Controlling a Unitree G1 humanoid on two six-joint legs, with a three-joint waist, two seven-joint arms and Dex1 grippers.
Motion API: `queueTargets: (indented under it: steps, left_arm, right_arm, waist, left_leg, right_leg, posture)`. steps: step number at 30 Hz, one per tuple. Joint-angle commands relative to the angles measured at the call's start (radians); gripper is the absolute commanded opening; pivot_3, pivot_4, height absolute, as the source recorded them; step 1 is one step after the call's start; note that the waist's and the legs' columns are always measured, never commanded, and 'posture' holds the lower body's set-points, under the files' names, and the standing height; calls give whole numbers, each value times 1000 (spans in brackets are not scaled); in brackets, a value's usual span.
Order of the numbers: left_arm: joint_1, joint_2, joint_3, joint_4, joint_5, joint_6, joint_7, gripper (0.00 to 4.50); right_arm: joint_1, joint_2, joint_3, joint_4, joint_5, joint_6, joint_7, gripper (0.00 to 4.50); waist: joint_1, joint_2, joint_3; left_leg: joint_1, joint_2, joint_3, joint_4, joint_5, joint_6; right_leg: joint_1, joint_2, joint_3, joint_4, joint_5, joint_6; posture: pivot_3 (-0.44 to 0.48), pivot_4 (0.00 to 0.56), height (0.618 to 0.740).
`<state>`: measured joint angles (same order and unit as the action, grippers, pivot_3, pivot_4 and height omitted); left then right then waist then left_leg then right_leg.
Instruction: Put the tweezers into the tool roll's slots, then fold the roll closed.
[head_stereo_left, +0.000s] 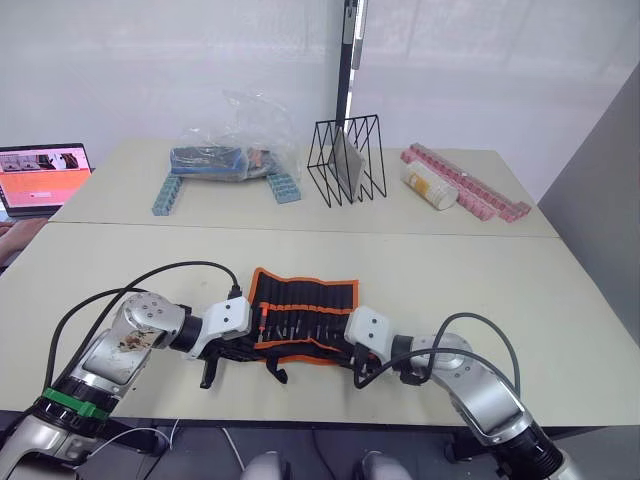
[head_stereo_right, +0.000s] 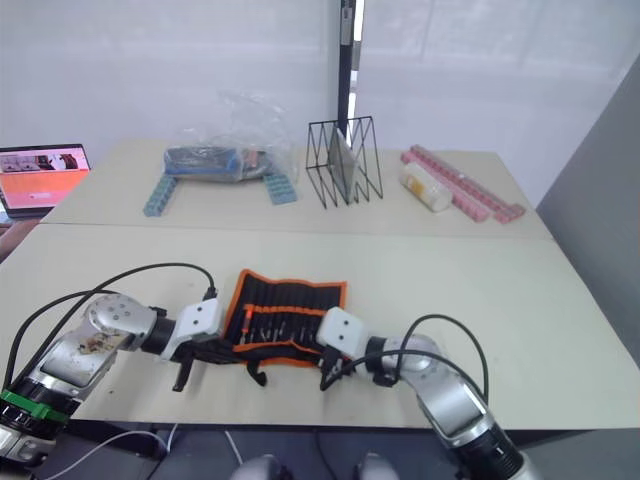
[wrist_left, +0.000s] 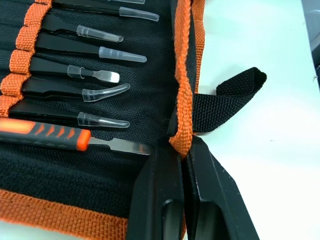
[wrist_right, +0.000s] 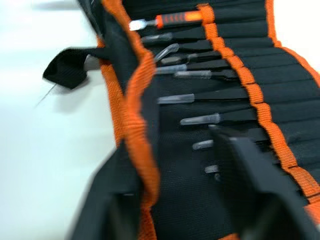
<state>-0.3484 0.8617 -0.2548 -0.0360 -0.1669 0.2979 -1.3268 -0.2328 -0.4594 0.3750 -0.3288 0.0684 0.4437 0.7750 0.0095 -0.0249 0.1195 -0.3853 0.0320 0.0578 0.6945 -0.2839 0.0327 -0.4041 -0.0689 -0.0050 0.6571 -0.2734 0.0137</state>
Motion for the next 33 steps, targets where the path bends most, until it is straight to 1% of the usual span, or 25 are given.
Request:
queueTargets:
  steps: [1,8,11,12,14,18,25,28,33]
  left_arm:
    - [-22,3,-8,32,39,-13,12,0]
    - [-58,-2,-21,62,41,-21,-5,0]
    - [-64,-3,-24,69,39,-21,-11,0]
    - [-65,-3,-26,72,39,-21,-14,0]
    - [-67,-4,-27,76,40,-21,-17,0]
    - [-69,-3,-29,78,40,-20,-23,0]
    - [-64,5,-28,64,30,-9,-40,0]
    - [-68,8,-25,63,28,-10,-49,0]
    - [-76,20,-28,77,45,-47,-67,0]
  right_arm:
    - [1,5,-67,-95,84,36,10,3245]
    - [28,-11,-108,-226,199,54,46,3245]
    - [25,-18,-100,-258,223,58,54,2439]
    - [22,-22,-77,-267,223,64,63,2020]
    - [17,-29,-42,-273,215,67,72,1321]
    - [-1,-31,30,-249,164,24,78,32]
    - [-12,-60,91,-183,65,-58,76,32]
    - [-6,-32,87,-137,50,-59,39,32]
    - [-11,18,78,-86,59,-51,19,32]
  waist:
    - [1,0,0]
    - [1,0,0]
    - [1,0,0]
    - [1,0,0]
    - [1,0,0]
    - [1,0,0]
    - [0,0,0]
    - [0,0,0]
    - [0,0,0]
  left_leg:
    - [0,0,0,0,0,0]
    - [0,0,0,0,0,0]
    - [0,0,0,0,0,0]
    - [0,0,0,0,0,0]
    - [0,0,0,0,0,0]
    - [0,0,0,0,0,0]
    - [0,0,0,0,0,0]
    - [0,0,0,0,0,0]
    - [-1,0,0,0,0,0]
  right_leg:
    - [0,0,0,0,0,0]
    - [0,0,0,0,0,0]
    - [0,0,0,0,0,0]
    - [0,0,0,0,0,0]
    - [0,0,0,0,0,0]
    - [0,1,0,0,0,0]
    - [0,1,0,0,0,0]
    - [0,1,0,0,0,0]
    - [-1,1,0,-1,0,0]
  posture:
    - [0,150,737]
    - [0,150,737]
    - [0,150,737]
    - [0,150,737]
    - [0,150,737]
    - [0,150,737]
    - [0,150,737]
    - [0,150,737]
    - [0,150,737]
